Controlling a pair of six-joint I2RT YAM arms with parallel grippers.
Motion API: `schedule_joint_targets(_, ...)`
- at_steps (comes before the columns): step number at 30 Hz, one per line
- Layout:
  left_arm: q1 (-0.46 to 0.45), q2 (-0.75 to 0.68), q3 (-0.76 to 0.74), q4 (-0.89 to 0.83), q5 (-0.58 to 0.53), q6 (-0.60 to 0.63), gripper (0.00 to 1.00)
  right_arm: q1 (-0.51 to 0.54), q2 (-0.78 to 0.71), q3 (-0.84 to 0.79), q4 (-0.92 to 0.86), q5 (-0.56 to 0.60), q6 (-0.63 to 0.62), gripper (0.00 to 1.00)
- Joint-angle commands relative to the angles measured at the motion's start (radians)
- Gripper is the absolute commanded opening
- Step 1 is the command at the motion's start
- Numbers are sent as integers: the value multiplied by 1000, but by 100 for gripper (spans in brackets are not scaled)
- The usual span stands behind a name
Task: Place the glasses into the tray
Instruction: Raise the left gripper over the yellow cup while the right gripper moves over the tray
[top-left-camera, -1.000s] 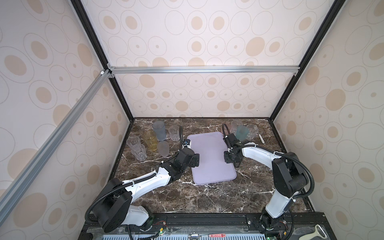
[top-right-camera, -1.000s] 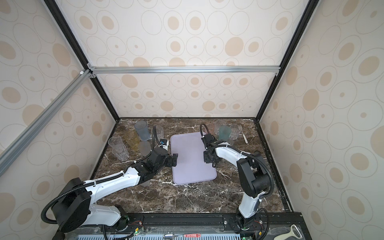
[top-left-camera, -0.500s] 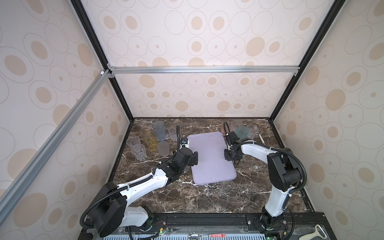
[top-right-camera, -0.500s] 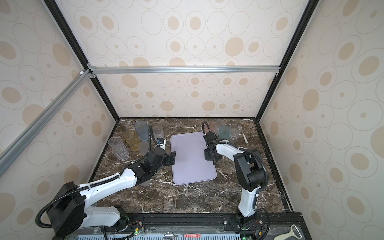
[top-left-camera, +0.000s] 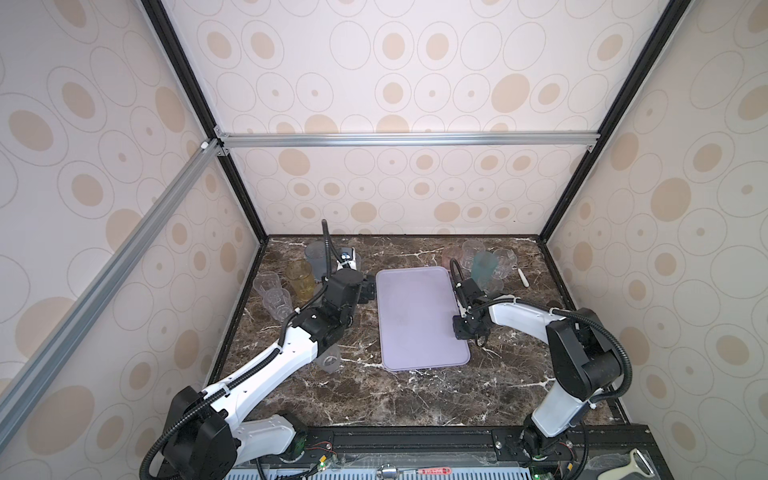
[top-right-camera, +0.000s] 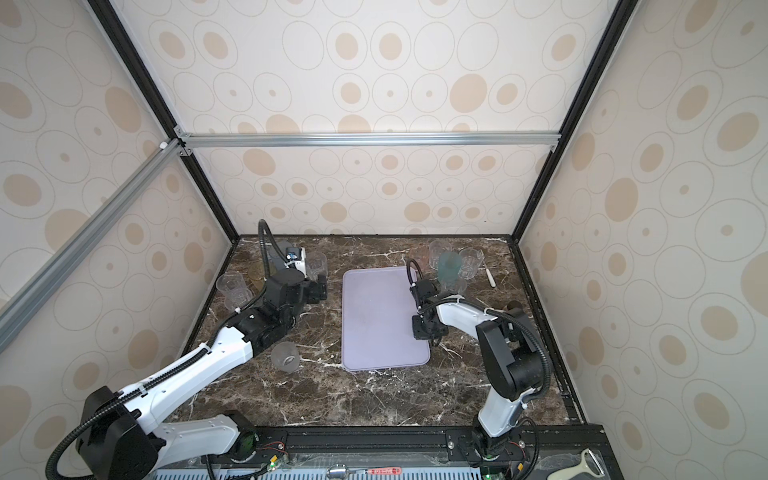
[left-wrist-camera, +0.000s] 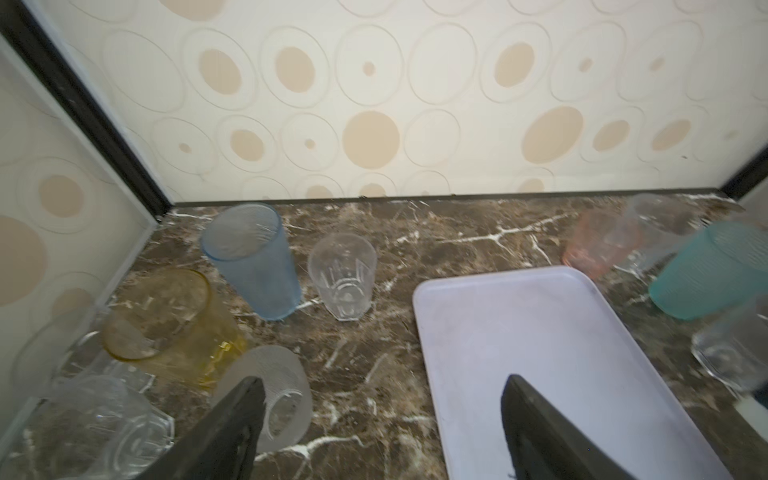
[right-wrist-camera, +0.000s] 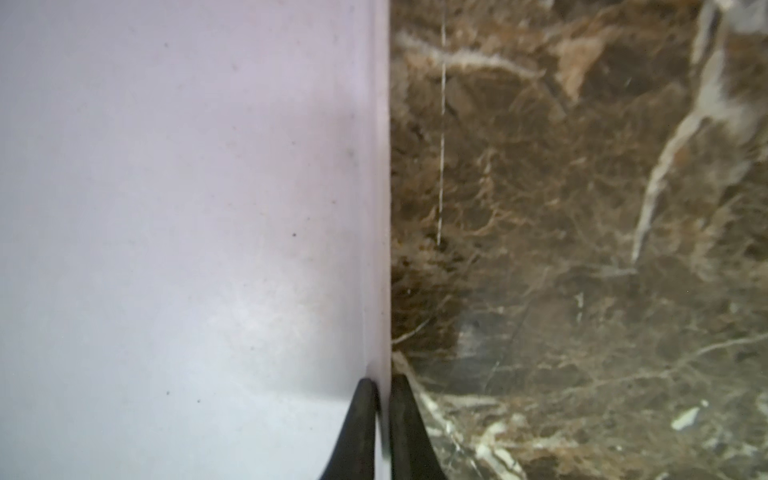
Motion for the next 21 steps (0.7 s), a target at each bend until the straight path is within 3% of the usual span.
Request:
schedule_joint_targets(1, 110, -23, 56, -99, 42, 31, 87, 27, -43, -42, -128, 31, 21, 10)
schedule_joint_targets(3, 193, -24, 82, -128, 94, 25, 87, 33, -71, -33, -186, 39, 34, 13)
schedule_joint_targets(6, 311, 15, 157, -197, 183, 22, 88, 58, -166, 64, -266, -8, 39, 36)
schedule_joint_targets(8, 390, 68, 219, -242, 263, 20, 87, 71, -188, 148, -281, -25, 36, 42)
schedule_joint_targets(11, 512, 172, 317, -310, 374, 25, 81, 71, -164, 239, -273, -55, 32, 42)
schedule_joint_targets(15, 631, 337, 475, -411, 475, 65, 75, 75, -143, 239, -191, -125, 78, 41)
schedule_joint_targets(19, 661, 484, 652, -553, 537, 153, 71, 89, -143, 199, -121, -176, 127, 41)
schedule_joint_targets(21, 661, 546, 715, -625, 507, 195, 66, 90, -141, 192, -106, -210, 139, 41)
